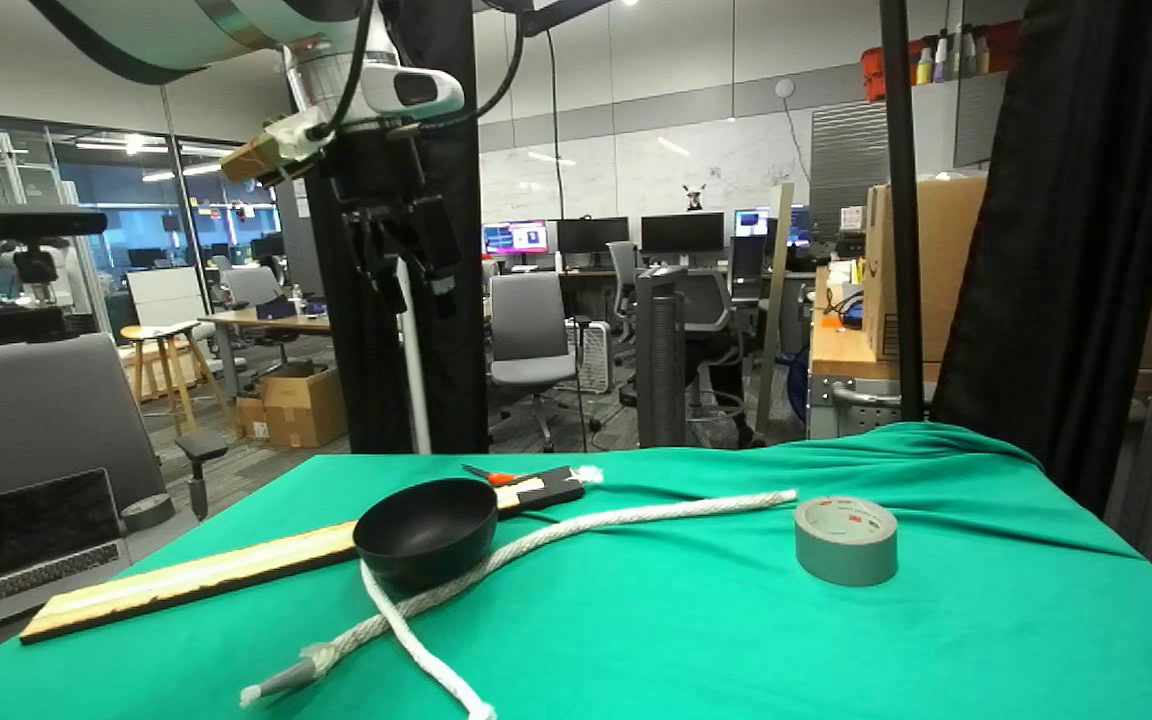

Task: Pick up the seal tape and put it in the bowl

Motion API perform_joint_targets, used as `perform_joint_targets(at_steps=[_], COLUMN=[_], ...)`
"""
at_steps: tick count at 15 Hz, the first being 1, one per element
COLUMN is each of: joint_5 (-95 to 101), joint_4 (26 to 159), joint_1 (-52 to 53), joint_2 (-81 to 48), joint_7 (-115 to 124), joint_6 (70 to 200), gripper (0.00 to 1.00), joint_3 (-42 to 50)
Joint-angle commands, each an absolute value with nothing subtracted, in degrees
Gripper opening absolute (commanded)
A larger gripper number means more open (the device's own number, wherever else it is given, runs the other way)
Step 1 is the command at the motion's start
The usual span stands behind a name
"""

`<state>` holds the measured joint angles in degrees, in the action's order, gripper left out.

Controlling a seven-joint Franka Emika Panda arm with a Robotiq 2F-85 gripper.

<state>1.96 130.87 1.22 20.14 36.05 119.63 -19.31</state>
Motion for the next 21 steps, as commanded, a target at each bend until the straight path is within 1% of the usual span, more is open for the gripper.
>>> perform_joint_targets(at_steps=[1, 11, 16, 21], joint_5=[5.75, 13.97, 12.84, 12.06], joint_4=[129.69, 126.75, 128.16, 126.44], joint_1=[1.94, -0.85, -3.68, -8.2], joint_2=[20.16, 21.42, 22.02, 18.66], joint_7=[36.76, 35.22, 29.49, 24.47], joint_6=[119.71, 119.06, 119.92, 119.11], gripper=[1.0, 1.0, 1.0, 1.0], joint_3=[-18.14, -12.15, -5.49, 1.0])
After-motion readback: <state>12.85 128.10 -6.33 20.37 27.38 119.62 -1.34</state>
